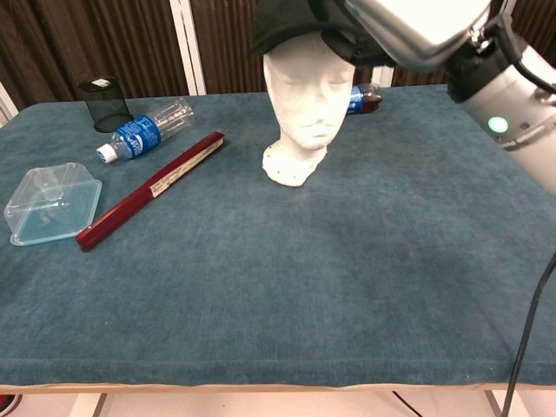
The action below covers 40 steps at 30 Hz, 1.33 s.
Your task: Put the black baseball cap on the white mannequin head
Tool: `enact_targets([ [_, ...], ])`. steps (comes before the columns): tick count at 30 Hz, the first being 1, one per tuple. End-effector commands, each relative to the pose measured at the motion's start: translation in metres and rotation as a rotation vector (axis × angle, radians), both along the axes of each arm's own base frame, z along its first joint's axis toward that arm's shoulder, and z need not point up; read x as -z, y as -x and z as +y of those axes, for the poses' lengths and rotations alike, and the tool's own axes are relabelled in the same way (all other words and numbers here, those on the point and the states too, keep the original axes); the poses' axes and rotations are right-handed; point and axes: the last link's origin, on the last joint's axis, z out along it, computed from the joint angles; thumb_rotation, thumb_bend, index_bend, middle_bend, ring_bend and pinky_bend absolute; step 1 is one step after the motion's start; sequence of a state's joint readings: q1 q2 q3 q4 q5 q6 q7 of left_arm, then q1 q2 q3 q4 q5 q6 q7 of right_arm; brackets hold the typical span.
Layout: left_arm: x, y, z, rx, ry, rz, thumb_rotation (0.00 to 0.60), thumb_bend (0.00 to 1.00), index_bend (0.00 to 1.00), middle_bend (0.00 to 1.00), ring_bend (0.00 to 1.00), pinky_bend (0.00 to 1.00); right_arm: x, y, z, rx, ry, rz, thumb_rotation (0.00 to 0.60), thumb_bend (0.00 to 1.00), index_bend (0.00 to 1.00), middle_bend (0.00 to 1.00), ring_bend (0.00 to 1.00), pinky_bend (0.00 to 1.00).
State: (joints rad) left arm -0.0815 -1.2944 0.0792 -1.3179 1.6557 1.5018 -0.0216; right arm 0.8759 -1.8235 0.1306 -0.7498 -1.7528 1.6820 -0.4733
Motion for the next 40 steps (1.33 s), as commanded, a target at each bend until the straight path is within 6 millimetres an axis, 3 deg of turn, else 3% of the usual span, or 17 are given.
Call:
enact_targets([
  [1,-0.001,0.000,0.001,-0.008,-0.004,-0.005,0.600,0.30,0.00,0.14,0.12,0.07,0.006,0.014,-0.002,0.076,0.026,0.048,0.600,0.40,0.73,0.66,0.62,0.79],
  [4,-0.003,0.001,0.002,-0.012,-0.014,-0.006,0.600,0.30,0.00,0.14,0.12,0.07,0.008,0.023,-0.003,0.170,0.012,0.051,0.600,0.29,0.26,0.42,0.43,0.70],
  [7,-0.003,0.000,0.002,-0.013,-0.012,-0.008,0.600,0.30,0.00,0.14,0.12,0.07,0.008,0.028,0.000,0.239,-0.044,0.021,0.600,0.22,0.02,0.24,0.28,0.60],
  [11,-0.004,0.000,0.002,-0.015,-0.011,-0.006,0.600,0.30,0.00,0.14,0.12,0.07,0.001,0.037,0.014,0.319,-0.111,-0.029,0.600,0.16,0.00,0.12,0.18,0.49],
  [16,-0.008,-0.002,0.001,-0.006,-0.026,-0.014,0.600,0.30,0.00,0.14,0.12,0.07,-0.030,0.063,0.061,0.429,-0.170,-0.072,0.600,0.12,0.00,0.02,0.08,0.38],
  [19,-0.013,-0.005,0.004,0.005,-0.047,-0.037,0.600,0.30,0.00,0.14,0.11,0.07,-0.060,0.096,0.105,0.625,-0.182,-0.086,0.600,0.12,0.00,0.00,0.01,0.24],
  [22,-0.015,-0.010,0.009,-0.020,-0.041,-0.055,0.600,0.31,0.00,0.11,0.08,0.07,-0.093,0.135,0.150,0.870,-0.209,-0.139,0.600,0.12,0.00,0.00,0.00,0.11],
  [24,-0.016,-0.018,0.013,-0.016,-0.032,-0.072,0.600,0.31,0.00,0.08,0.05,0.07,-0.112,0.165,0.175,0.990,-0.201,-0.217,0.600,0.12,0.00,0.00,0.00,0.07],
  [28,-0.019,-0.028,0.019,0.026,-0.045,-0.097,0.600,0.30,0.00,0.07,0.04,0.06,-0.128,0.208,0.208,1.088,-0.198,-0.304,0.600,0.12,0.00,0.00,0.00,0.05],
  [33,-0.019,-0.031,0.021,0.041,-0.063,-0.081,0.600,0.30,0.00,0.07,0.03,0.05,-0.133,0.232,0.220,1.106,-0.214,-0.343,0.600,0.12,0.00,0.00,0.00,0.06],
  [40,-0.022,-0.032,0.016,0.065,-0.096,-0.082,0.600,0.30,0.00,0.06,0.03,0.05,-0.130,0.228,0.215,1.073,-0.233,-0.351,0.600,0.12,0.00,0.00,0.00,0.06],
])
